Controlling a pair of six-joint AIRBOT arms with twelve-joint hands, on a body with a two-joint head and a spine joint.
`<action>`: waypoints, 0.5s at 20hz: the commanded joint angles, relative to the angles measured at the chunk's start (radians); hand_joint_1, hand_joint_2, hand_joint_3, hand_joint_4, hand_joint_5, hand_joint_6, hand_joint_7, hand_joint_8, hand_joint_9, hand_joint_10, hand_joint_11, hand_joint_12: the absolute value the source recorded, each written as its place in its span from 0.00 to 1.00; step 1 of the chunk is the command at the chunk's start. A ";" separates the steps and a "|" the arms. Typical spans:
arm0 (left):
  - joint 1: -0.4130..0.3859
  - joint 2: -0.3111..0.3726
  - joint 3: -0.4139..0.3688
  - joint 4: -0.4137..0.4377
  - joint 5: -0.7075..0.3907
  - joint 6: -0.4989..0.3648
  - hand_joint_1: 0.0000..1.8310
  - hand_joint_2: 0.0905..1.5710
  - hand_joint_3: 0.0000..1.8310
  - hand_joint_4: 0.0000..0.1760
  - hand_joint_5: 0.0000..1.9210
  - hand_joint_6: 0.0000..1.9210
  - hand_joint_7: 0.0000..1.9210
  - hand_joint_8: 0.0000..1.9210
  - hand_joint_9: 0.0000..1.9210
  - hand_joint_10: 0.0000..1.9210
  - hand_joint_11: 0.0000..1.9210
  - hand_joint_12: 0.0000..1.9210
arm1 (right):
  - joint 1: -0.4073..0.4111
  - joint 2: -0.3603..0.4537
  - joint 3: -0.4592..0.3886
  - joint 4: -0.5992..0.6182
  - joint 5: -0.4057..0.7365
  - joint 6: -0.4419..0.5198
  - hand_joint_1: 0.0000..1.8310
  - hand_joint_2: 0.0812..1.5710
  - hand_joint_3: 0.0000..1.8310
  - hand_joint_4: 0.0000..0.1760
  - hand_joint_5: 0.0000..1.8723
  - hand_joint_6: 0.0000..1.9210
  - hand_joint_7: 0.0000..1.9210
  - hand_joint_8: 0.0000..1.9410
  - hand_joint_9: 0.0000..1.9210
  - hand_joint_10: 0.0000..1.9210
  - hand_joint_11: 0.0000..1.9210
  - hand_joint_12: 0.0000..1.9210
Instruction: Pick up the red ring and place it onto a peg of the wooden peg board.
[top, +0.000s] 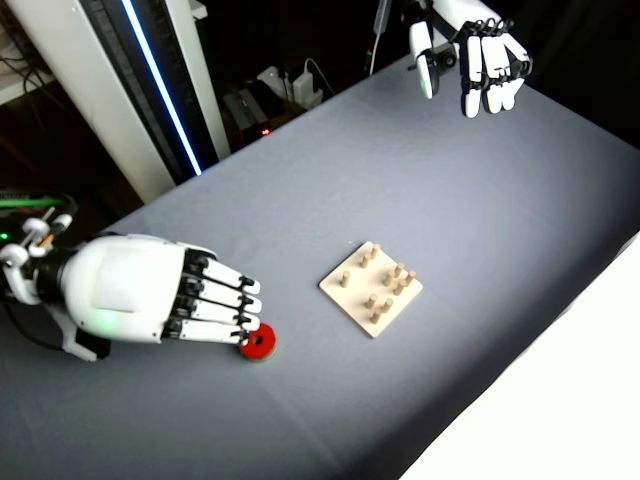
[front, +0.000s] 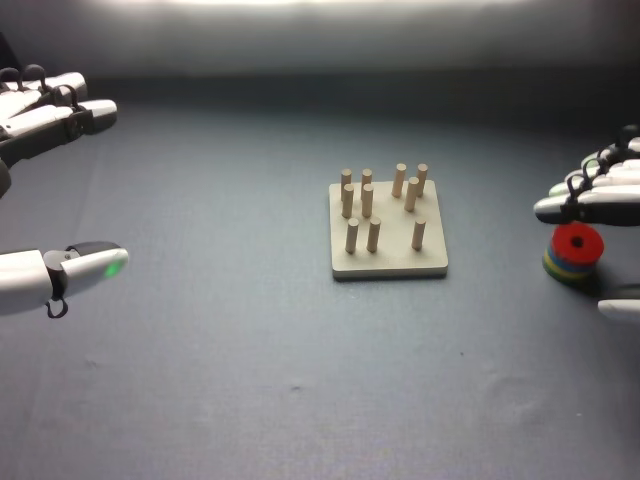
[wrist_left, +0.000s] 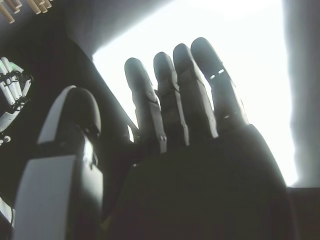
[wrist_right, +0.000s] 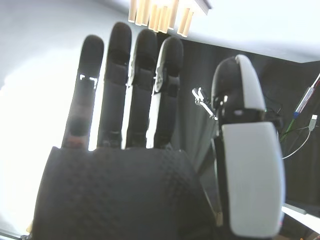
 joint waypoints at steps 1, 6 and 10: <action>-0.009 0.000 0.007 0.000 -0.124 -0.004 0.38 0.60 0.00 0.00 0.19 0.00 0.08 0.00 0.07 0.01 0.00 0.33 | 0.011 0.002 0.006 0.025 0.110 0.007 0.43 0.71 0.00 0.03 0.24 0.00 0.21 0.00 0.20 0.00 0.02 0.40; -0.009 -0.001 0.007 0.000 -0.119 -0.004 0.39 0.61 0.00 0.00 0.20 0.00 0.09 0.00 0.07 0.00 0.00 0.26 | 0.036 -0.003 0.024 0.016 0.082 0.007 0.46 0.70 0.00 0.03 0.24 0.00 0.22 0.00 0.21 0.00 0.06 0.34; -0.009 -0.003 0.008 0.001 -0.116 -0.004 0.36 0.61 0.00 0.00 0.19 0.00 0.09 0.00 0.08 0.00 0.00 0.32 | 0.145 -0.036 0.085 -0.068 -0.090 0.007 0.58 0.66 0.00 0.31 0.21 0.00 0.20 0.00 0.17 0.00 0.00 0.37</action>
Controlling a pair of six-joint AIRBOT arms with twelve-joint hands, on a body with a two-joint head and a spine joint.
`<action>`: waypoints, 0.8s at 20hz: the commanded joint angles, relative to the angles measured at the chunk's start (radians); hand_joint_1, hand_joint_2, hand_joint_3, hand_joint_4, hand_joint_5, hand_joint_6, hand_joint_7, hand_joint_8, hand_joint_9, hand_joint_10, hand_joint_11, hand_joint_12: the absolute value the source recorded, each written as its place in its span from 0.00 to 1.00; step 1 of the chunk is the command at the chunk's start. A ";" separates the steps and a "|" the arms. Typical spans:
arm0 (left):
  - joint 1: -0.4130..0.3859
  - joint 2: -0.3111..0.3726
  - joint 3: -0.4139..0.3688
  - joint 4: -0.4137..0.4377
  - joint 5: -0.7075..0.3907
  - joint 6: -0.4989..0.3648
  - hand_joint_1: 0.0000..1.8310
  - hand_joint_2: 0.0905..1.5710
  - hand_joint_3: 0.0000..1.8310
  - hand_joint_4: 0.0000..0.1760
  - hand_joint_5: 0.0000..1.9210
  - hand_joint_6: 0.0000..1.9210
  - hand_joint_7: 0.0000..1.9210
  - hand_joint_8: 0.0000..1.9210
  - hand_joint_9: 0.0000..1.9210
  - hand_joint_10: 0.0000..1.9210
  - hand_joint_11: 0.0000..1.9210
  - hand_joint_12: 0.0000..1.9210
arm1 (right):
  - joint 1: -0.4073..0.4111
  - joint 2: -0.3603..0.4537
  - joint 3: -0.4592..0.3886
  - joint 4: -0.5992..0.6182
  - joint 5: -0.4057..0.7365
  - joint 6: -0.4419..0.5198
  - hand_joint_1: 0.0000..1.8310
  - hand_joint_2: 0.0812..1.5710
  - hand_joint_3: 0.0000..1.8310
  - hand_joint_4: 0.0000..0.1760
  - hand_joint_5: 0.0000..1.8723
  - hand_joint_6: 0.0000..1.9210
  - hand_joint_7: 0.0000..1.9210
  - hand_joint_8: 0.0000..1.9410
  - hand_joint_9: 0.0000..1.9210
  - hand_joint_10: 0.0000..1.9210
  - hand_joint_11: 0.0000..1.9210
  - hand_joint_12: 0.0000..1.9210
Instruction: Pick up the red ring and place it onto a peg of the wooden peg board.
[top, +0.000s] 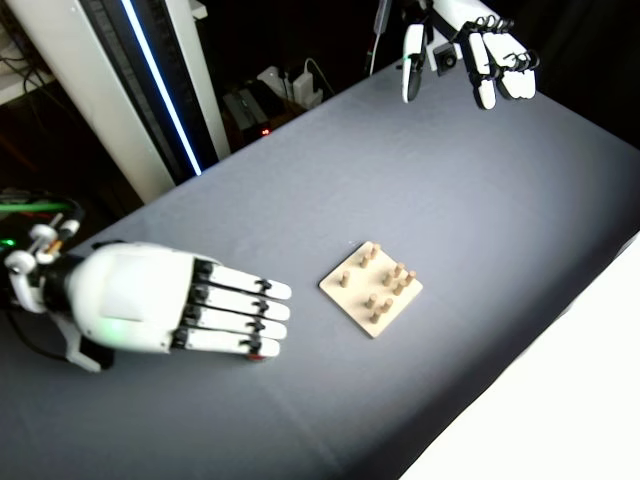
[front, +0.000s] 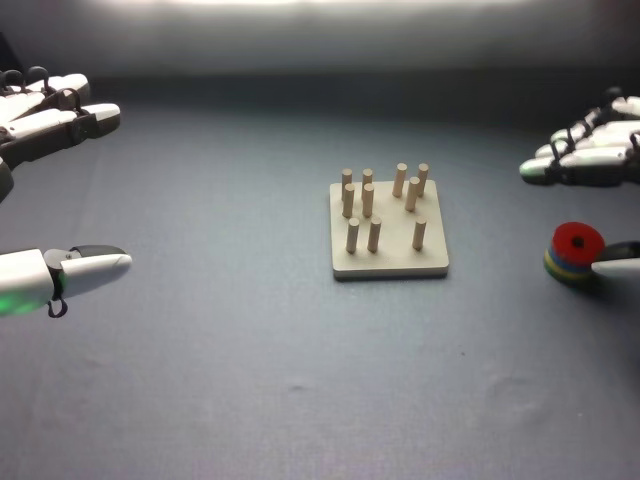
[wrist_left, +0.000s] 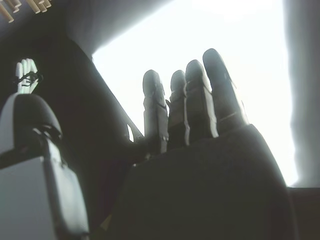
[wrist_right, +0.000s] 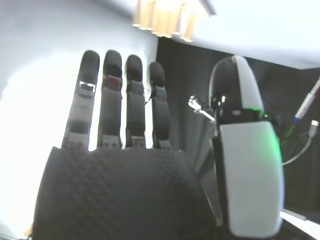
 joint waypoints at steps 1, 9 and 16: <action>-0.010 -0.004 0.009 -0.004 -0.117 -0.004 0.35 0.61 0.00 0.07 0.18 0.00 0.09 0.00 0.08 0.00 0.00 0.32 | 0.017 -0.004 0.008 0.001 0.032 0.006 0.59 0.63 0.00 0.32 0.22 0.00 0.21 0.00 0.18 0.00 0.00 0.38; -0.010 -0.004 0.013 0.003 -0.111 -0.006 0.40 0.62 0.00 0.00 0.18 0.00 0.10 0.00 0.09 0.00 0.00 0.30 | 0.104 -0.070 0.082 -0.125 -0.177 0.006 0.58 0.55 0.00 0.37 0.20 0.00 0.20 0.00 0.18 0.00 0.05 0.32; -0.010 -0.004 0.015 0.006 -0.108 -0.008 0.37 0.63 0.00 0.00 0.13 0.00 0.08 0.00 0.07 0.00 0.00 0.26 | 0.123 -0.103 0.117 -0.145 -0.234 0.000 0.61 0.57 0.00 0.29 0.30 0.00 0.26 0.00 0.23 0.00 0.08 0.37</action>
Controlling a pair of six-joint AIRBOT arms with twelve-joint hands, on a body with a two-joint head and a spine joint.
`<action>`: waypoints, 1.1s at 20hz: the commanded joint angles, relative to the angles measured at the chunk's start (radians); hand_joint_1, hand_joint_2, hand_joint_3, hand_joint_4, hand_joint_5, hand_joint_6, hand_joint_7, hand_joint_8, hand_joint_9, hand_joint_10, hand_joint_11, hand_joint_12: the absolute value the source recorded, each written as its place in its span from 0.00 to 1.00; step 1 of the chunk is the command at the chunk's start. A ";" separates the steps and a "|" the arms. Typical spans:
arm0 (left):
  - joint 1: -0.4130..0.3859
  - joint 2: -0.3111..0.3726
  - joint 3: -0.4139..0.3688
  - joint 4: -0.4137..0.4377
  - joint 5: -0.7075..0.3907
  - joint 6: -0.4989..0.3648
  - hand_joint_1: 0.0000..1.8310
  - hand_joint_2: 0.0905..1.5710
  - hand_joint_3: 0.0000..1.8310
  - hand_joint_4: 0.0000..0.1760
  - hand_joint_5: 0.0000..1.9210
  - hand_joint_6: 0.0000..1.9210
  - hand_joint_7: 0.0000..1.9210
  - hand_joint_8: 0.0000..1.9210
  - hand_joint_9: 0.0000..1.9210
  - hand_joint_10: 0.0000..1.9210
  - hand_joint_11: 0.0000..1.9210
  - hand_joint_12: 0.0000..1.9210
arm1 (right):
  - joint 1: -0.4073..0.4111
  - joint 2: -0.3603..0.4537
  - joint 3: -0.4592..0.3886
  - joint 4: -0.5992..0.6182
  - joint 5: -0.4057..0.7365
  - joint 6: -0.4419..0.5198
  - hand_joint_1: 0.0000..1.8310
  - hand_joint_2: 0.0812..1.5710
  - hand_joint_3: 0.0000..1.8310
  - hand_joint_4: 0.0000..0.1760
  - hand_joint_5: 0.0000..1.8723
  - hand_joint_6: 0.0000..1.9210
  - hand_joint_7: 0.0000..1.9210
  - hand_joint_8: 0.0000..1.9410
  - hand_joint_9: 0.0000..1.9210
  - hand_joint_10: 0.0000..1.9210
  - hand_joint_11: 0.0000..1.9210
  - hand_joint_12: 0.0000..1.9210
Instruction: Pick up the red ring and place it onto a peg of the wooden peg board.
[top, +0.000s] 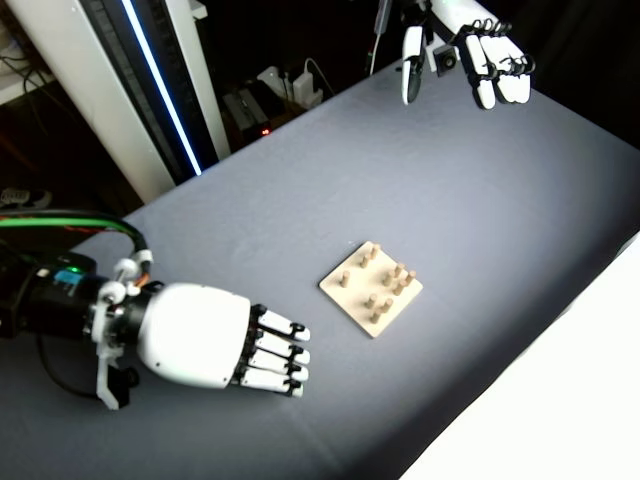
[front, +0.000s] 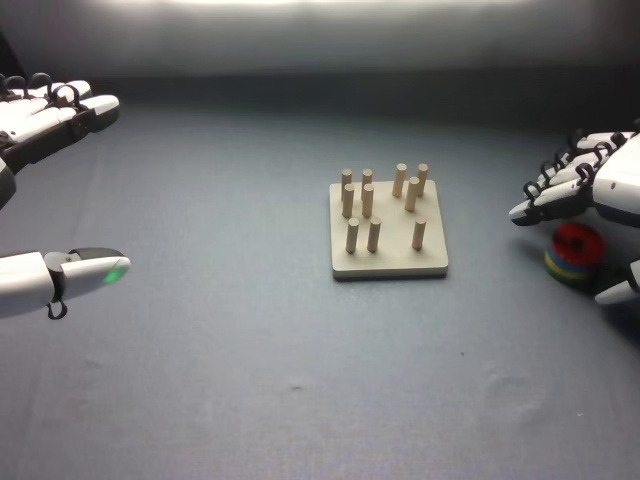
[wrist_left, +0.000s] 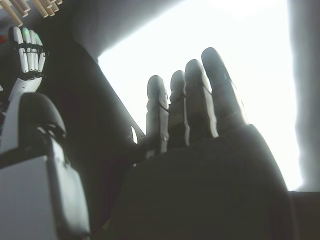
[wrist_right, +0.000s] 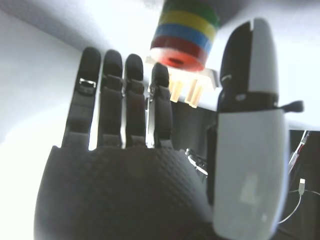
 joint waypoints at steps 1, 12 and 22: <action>-0.009 -0.001 0.008 -0.003 -0.127 -0.005 0.39 0.63 0.00 0.00 0.14 0.00 0.09 0.00 0.08 0.00 0.00 0.26 | 0.011 0.003 0.008 0.023 0.077 -0.002 0.61 0.57 0.00 0.33 0.30 0.00 0.27 0.00 0.24 0.00 0.09 0.38; -0.009 -0.003 0.006 -0.003 -0.128 -0.011 0.38 0.62 0.00 0.03 0.14 0.00 0.10 0.00 0.09 0.00 0.00 0.33 | 0.012 0.000 0.012 0.023 0.062 -0.004 0.64 0.61 0.00 0.00 0.41 0.00 0.37 0.00 0.42 0.02 0.27 0.48; -0.009 -0.004 0.005 -0.003 -0.131 -0.012 0.36 0.62 0.00 0.17 0.14 0.00 0.09 0.00 0.08 0.00 0.00 0.35 | 0.012 0.001 0.012 0.023 0.055 -0.004 0.68 0.60 0.00 0.00 0.43 0.00 0.40 0.00 0.50 0.02 0.29 0.59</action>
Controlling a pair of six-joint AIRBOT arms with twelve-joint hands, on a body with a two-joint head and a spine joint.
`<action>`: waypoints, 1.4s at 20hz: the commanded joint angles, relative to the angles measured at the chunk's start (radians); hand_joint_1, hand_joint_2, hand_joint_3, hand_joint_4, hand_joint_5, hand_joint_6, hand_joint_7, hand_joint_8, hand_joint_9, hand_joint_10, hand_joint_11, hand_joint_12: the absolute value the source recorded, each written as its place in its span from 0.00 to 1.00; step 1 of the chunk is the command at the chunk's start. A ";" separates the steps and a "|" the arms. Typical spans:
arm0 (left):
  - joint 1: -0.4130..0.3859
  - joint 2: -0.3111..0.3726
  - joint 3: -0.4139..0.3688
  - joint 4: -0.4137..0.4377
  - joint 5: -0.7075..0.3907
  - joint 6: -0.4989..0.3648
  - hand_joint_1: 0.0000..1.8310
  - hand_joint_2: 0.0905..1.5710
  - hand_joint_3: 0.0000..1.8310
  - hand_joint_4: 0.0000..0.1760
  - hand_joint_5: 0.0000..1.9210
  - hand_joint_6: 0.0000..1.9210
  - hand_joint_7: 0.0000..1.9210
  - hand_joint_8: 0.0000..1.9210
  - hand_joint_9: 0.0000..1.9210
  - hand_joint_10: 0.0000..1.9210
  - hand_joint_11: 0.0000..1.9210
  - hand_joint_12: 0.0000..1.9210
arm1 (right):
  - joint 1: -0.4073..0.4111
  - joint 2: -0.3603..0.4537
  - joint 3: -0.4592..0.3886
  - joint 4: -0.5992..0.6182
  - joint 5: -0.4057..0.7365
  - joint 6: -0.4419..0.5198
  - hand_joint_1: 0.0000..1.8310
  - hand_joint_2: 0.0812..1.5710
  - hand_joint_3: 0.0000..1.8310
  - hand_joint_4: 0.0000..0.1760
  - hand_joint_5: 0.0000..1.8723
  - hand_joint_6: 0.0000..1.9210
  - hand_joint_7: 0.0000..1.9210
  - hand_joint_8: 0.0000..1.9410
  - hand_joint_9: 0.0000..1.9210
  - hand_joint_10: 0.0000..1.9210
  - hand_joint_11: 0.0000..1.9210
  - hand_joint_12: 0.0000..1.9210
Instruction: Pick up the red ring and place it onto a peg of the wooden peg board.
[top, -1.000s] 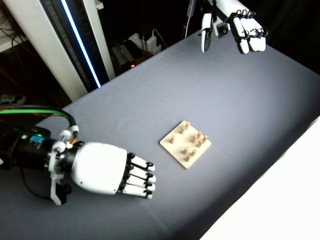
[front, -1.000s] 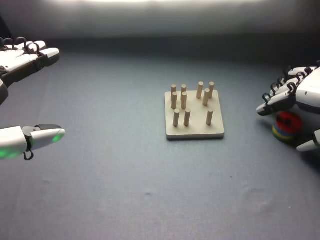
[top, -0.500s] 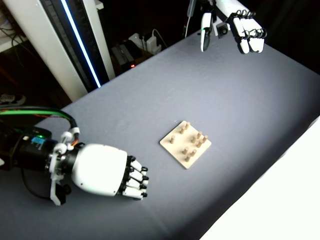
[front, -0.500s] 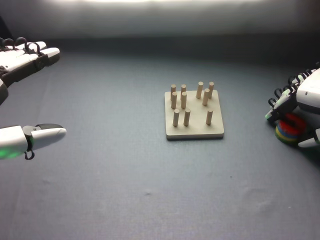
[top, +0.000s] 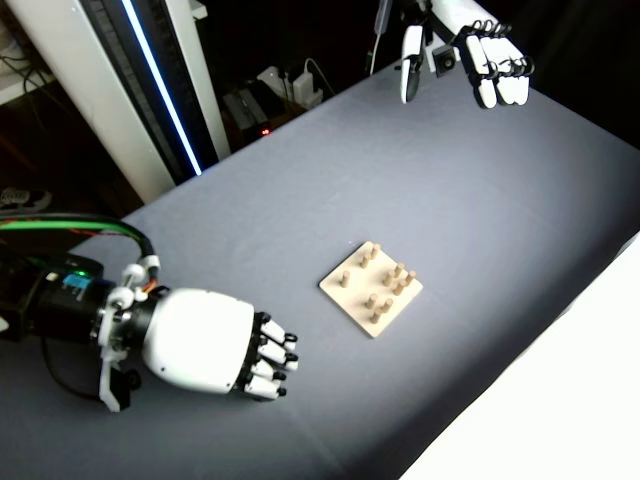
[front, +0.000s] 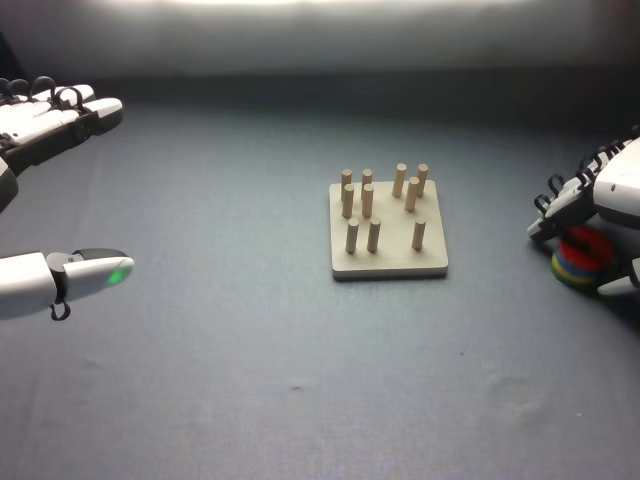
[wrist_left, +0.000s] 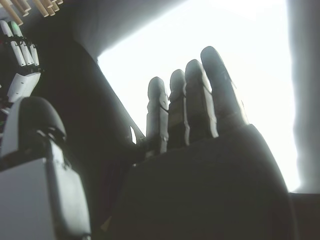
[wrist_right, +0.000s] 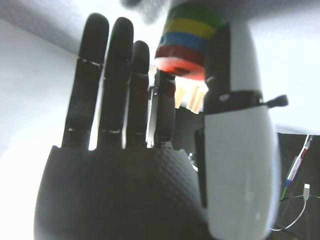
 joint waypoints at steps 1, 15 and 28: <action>-0.010 -0.002 0.005 -0.003 -0.132 -0.004 0.36 0.62 0.00 0.17 0.14 0.00 0.09 0.00 0.08 0.00 0.00 0.35 | 0.012 0.004 0.008 0.023 0.079 -0.001 0.68 0.60 0.00 0.00 0.43 0.00 0.40 0.00 0.50 0.02 0.29 0.59; -0.009 -0.004 0.004 -0.005 -0.135 -0.004 0.37 0.63 0.00 0.01 0.15 0.00 0.10 0.00 0.09 0.00 0.00 0.36 | 0.012 0.006 -0.012 0.024 0.117 -0.003 0.76 0.67 0.00 0.00 0.52 0.53 0.59 0.33 0.51 0.56 0.39 0.55; 0.000 -0.008 0.001 -0.026 -0.152 -0.001 0.36 0.61 0.00 0.00 0.17 0.00 0.11 0.00 0.11 0.00 0.00 0.25 | 0.165 -0.050 -0.028 -0.049 0.269 0.023 0.69 0.67 0.00 0.00 0.54 0.42 0.58 0.50 0.54 0.53 0.43 0.73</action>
